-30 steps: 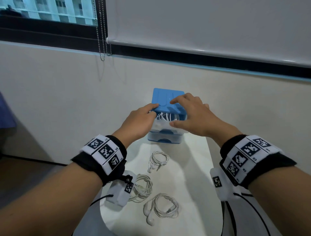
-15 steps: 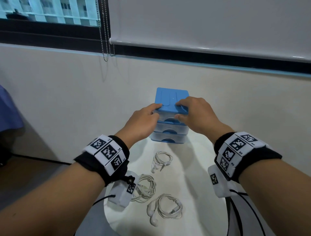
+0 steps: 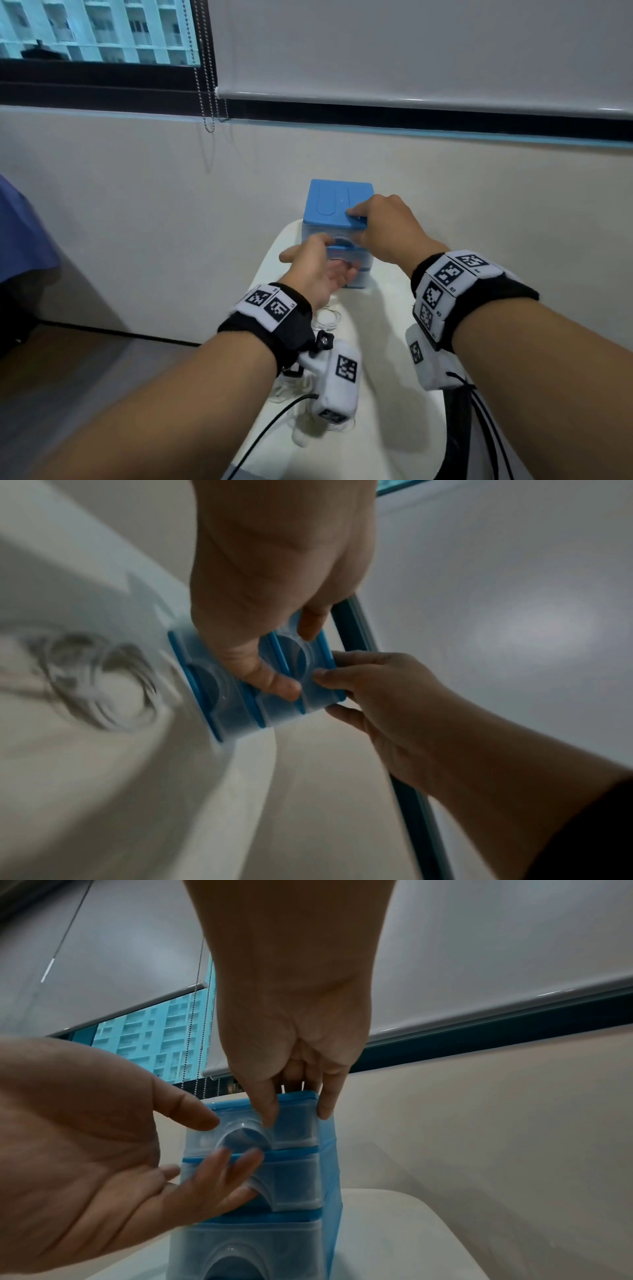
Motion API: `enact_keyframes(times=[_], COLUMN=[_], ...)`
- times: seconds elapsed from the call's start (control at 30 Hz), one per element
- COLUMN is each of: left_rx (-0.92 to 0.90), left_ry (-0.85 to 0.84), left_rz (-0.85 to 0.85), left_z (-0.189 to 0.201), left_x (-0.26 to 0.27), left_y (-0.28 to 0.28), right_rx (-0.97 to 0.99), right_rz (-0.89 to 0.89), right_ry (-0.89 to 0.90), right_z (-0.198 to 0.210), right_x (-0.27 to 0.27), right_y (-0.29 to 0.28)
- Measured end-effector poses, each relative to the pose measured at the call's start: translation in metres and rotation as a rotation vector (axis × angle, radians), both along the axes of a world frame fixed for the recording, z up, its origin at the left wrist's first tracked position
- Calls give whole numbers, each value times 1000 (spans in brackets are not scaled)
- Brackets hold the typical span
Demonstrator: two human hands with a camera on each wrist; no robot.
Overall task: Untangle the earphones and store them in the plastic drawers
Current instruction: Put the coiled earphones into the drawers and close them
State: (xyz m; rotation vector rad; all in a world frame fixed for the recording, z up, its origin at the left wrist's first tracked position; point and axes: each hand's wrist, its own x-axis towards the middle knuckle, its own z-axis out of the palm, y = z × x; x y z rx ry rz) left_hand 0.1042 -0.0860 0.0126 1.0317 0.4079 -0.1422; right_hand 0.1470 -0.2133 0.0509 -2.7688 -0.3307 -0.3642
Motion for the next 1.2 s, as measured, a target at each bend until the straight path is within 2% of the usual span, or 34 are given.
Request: enact_keyframes(times=[0.07,0.2,0.3,0.37,0.47,0.57,0.63,0.73,0.8,0.83,0.9,1.0,1.2], left_rx=[-117,-49,-30,53,395,864,1080,1301,1332,1326,1320,1319,1312], left_ry=[2,40,100,150,128,-109,-325,-483,-467,-455,-440,-428,-399], left_rz=[80,97,-62,-174,-180,-137,-174,-351,-388,-383,-389,-423,-439], left_z=[-3,-10,-9,-5,3,4,3,1,0,2,3,5,9], left_x=[4,1,-12,-22,-25,-12,-4,0,0,-1,-3,-5,-10], left_y=[-7,-7,7,21,42,54,56,55,56,57,59,61,66], right_rx=[-16,-40,-61,-70,-92,-116,-129,-74,1,37,22,-220,-570], right_rz=[-1,6,12,17,17,20,18,-24,4,32,103,206,207], right_ry=[6,8,-2,-17,-7,70,84,-92,-182,-148,40,300,361], right_z=[1,0,0,0,2,6,4,-1,-5,-7,-15,-33,-57], right_x=[1,4,2,1,-4,-12,-20,-42,-58,-65,-74,-84,-86], right_y=[0,3,3,3,6,10,11,9,8,8,12,27,50])
